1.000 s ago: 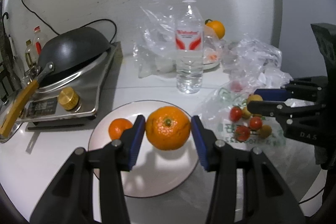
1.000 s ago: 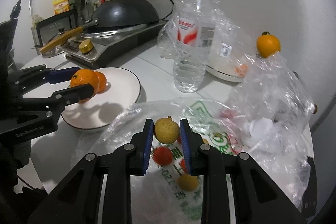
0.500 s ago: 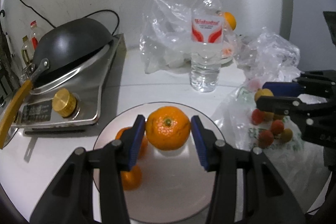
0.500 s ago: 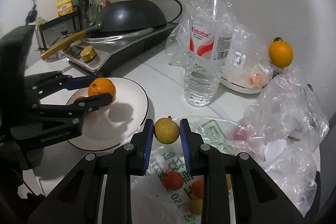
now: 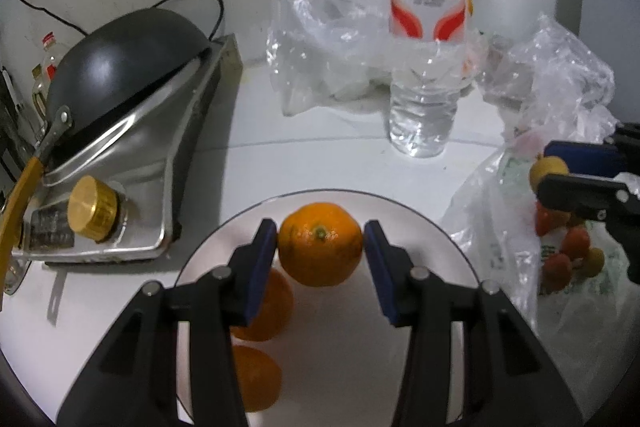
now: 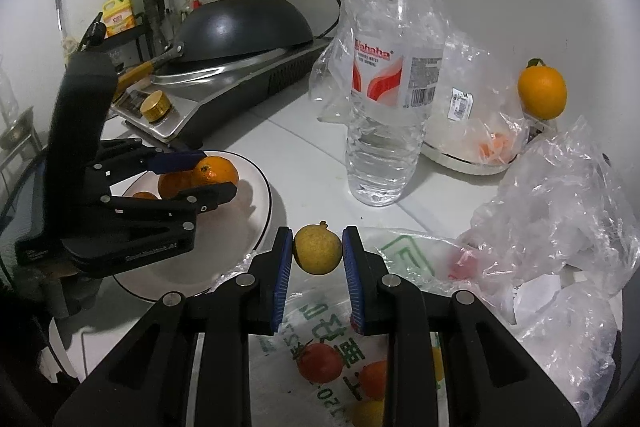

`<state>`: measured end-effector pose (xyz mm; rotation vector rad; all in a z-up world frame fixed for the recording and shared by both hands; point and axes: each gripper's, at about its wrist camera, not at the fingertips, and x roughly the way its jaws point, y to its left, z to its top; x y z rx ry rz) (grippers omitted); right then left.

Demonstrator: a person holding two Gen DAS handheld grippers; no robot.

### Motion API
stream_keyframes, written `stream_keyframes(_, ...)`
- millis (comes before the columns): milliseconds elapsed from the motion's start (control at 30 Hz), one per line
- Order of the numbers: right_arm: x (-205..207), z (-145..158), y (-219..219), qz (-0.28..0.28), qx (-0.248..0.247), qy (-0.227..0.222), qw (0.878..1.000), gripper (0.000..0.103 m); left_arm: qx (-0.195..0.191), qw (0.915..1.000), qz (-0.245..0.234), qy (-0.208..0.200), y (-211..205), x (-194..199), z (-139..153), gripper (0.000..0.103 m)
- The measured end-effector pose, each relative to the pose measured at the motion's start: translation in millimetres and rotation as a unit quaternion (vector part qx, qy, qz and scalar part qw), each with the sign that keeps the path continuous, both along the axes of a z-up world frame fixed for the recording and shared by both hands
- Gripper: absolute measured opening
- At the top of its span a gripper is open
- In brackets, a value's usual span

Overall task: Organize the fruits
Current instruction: 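Carry the mandarin to the plate with the left tool and release it, then lower the yellow fruit onto the plate beside the mandarins with the right tool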

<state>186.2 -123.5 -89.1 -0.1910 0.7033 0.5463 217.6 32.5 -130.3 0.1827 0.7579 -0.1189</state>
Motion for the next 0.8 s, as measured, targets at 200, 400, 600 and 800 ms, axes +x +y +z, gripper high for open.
stream_keyframes(200, 0.8, -0.8, 2.3, 0.006, 0.002, 0.005, 1.000, 0.028, 0.029, 0.9994, 0.015, 0.006, -3.1, 2.5, -2.7, 0.047)
stream_keyframes(400, -2.3, 3.3, 8.8, 0.006, -0.008, 0.001, 1.000, 0.028, -0.002, 0.9997, 0.022, -0.008, 6.6, -4.0, 8.4, 0.052)
stream_keyframes(600, -4.0, 7.1, 22.9, 0.015, -0.019, -0.004, 1.000, 0.028, -0.027, 0.9986, 0.030, -0.033, 22.7, -21.6, 24.4, 0.052)
stream_keyframes(800, -4.6, 7.6, 45.1, 0.033, -0.014, 0.000, 0.999, 0.028, -0.046, 0.9958, 0.038, -0.070, 45.1, -48.9, 39.0, 0.052)
